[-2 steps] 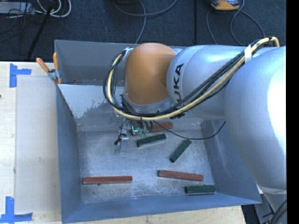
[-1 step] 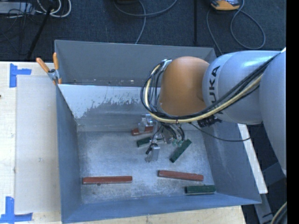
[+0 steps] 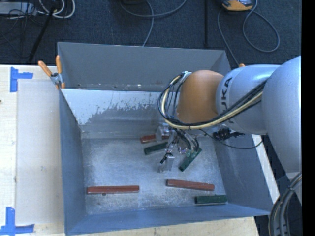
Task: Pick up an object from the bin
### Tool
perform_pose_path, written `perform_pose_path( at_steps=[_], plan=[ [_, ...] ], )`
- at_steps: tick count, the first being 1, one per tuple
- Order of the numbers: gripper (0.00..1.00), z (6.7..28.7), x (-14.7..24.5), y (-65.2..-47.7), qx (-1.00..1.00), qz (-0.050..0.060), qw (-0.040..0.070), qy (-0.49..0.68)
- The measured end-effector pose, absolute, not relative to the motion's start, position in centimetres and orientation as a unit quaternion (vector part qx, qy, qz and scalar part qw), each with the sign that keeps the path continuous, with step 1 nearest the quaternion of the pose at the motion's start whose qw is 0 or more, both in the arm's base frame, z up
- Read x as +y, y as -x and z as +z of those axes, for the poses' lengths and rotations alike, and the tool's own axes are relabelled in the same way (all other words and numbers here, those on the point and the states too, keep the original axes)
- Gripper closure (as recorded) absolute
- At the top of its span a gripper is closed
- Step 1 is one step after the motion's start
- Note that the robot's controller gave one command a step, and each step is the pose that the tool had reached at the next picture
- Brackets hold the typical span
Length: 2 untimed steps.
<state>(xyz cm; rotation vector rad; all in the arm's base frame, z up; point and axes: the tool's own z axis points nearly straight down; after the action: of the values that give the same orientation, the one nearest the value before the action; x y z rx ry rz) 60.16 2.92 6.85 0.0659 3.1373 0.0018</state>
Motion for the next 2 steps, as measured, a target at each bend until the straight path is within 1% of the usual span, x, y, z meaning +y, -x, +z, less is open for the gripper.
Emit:
perform_pose_path(
  at_steps=[1, 2],
  plan=[
    [1.00, 7.3, 3.0, -60.4, 1.000, 0.001, 0.005, -0.021],
    [1.00, 7.0, 0.0, -53.1, 1.000, 0.000, -0.001, -0.020]
  ],
)
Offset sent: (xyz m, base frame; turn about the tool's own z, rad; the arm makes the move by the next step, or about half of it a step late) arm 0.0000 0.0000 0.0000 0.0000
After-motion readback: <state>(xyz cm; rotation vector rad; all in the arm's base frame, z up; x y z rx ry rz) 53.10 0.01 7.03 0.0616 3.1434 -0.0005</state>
